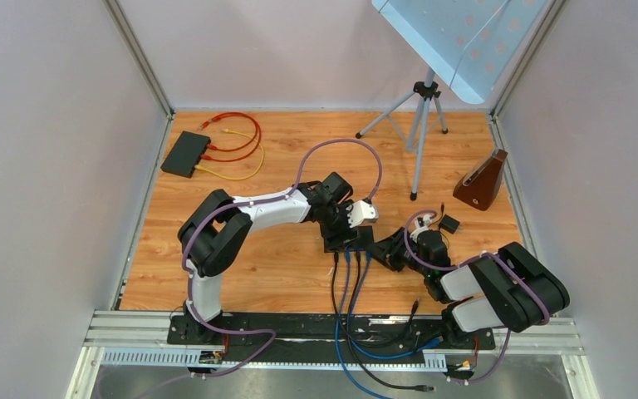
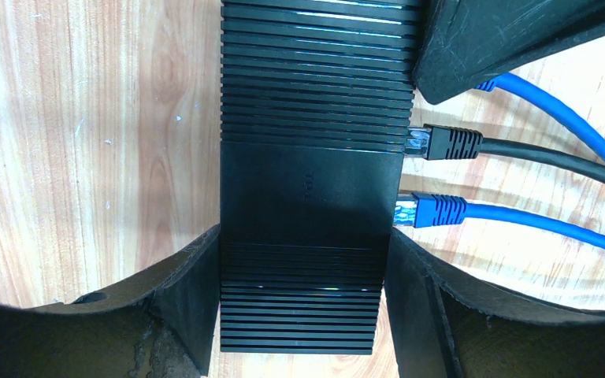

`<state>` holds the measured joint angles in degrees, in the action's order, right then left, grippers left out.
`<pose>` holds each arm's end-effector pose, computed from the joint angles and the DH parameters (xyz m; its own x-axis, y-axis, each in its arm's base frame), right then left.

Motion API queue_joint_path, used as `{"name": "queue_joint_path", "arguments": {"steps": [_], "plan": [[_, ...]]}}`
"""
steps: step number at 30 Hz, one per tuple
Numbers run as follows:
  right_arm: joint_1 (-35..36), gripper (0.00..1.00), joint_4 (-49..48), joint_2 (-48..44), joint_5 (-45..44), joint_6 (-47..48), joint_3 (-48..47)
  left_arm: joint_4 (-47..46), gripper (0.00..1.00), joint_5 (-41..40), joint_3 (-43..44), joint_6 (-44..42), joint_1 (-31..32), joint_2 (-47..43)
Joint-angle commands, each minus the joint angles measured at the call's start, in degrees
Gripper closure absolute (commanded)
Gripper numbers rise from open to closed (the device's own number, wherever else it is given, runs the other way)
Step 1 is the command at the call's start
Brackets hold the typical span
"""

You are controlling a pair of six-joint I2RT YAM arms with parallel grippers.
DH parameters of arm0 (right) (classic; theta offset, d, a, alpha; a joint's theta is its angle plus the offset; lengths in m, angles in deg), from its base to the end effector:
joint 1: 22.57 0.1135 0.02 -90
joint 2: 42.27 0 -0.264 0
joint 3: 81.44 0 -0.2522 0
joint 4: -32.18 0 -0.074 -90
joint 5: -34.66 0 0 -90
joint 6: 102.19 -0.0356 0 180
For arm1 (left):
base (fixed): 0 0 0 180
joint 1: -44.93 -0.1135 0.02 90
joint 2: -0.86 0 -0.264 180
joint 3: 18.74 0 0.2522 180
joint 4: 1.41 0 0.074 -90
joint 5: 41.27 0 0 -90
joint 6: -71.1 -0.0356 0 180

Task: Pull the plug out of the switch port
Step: Pull the connector from the switch port.

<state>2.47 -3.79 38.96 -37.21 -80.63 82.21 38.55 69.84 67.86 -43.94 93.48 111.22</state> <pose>0.1595 0.0867 0.0939 -0.7646 0.6184 -0.1818 0.1688 0.4643 0.8694 0.2487 -0.3009 0.1633 -0.1971 0.8197 -0.5378 0.9804 0.1668 -0.1052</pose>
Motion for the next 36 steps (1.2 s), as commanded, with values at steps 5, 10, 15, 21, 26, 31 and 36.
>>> {"name": "queue_joint_path", "arguments": {"steps": [5,10,15,21,26,31,36], "plan": [[-1.2,0.78,-5.8,0.2,3.9,0.8,-0.3,5.0,0.49,3.4,-1.7,1.3,0.8,2.8],[-1.4,0.78,-10.0,3.4,5.9,-0.2,-0.3,5.3,0.49,3.6,-1.5,1.3,0.9,3.3],[-1.8,0.68,-16.5,6.6,8.6,-0.2,0.8,5.2,0.49,3.7,-1.5,1.3,0.8,3.3],[-3.0,0.77,-18.7,8.3,10.0,0.2,1.2,5.5,0.49,3.3,-1.2,1.5,0.8,3.6],[-3.1,0.79,-18.2,7.9,9.1,0.0,1.7,5.4,0.49,3.3,-1.3,1.5,0.8,3.7],[-3.1,0.83,-16.4,7.0,8.2,0.2,1.6,5.2,0.49,3.5,-1.1,1.4,0.7,3.9],[-3.0,0.91,-14.2,8.1,7.3,-3.0,0.1,5.3,0.50,3.8,-0.9,1.3,0.6,4.0]]}}
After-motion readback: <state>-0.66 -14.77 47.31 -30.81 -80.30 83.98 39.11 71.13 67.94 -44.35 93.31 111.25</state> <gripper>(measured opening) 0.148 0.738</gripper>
